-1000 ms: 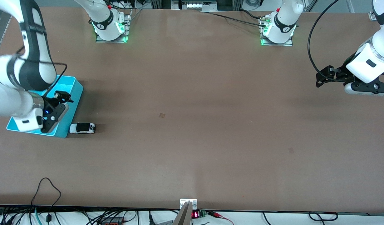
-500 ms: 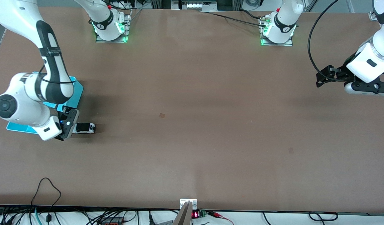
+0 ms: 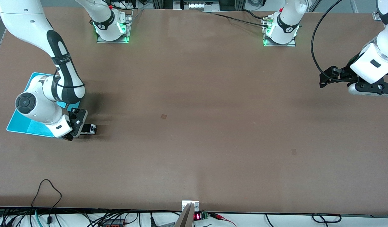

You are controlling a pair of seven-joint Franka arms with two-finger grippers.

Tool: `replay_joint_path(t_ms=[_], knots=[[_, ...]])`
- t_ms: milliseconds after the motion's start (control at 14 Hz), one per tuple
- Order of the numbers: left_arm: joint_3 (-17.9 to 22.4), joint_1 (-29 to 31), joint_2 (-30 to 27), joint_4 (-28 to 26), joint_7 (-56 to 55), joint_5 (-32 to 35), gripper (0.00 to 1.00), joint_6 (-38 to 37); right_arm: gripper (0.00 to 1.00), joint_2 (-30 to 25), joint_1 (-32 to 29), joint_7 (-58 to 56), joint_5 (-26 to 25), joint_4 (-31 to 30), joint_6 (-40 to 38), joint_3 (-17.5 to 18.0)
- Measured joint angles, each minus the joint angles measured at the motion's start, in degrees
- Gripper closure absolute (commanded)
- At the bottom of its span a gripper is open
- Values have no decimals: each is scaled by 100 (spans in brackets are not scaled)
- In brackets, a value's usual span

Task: Wind and store white jeep toy
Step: 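Grasp the jeep with the right gripper and lift it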

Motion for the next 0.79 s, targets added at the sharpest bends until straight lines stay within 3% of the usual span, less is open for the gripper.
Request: replay_joint_path(t_ms=[214, 286, 429, 714, 786], knots=[[-80, -20, 0, 0, 0, 0, 0, -1, 0, 63, -33, -138, 1, -99, 279, 0], [-97, -28, 0, 0, 0, 0, 0, -1, 5, 112, -60, -166, 1, -101, 326, 0], [-106, -29, 0, 0, 0, 0, 0, -1, 37, 166, -92, -194, 2, -101, 392, 0], [-106, -28, 0, 0, 0, 0, 0, -2, 92, 213, -95, -223, 132, -102, 412, 6], [-106, -28, 0, 0, 0, 0, 0, -2, 100, 210, -95, -234, 145, -98, 416, 8]])
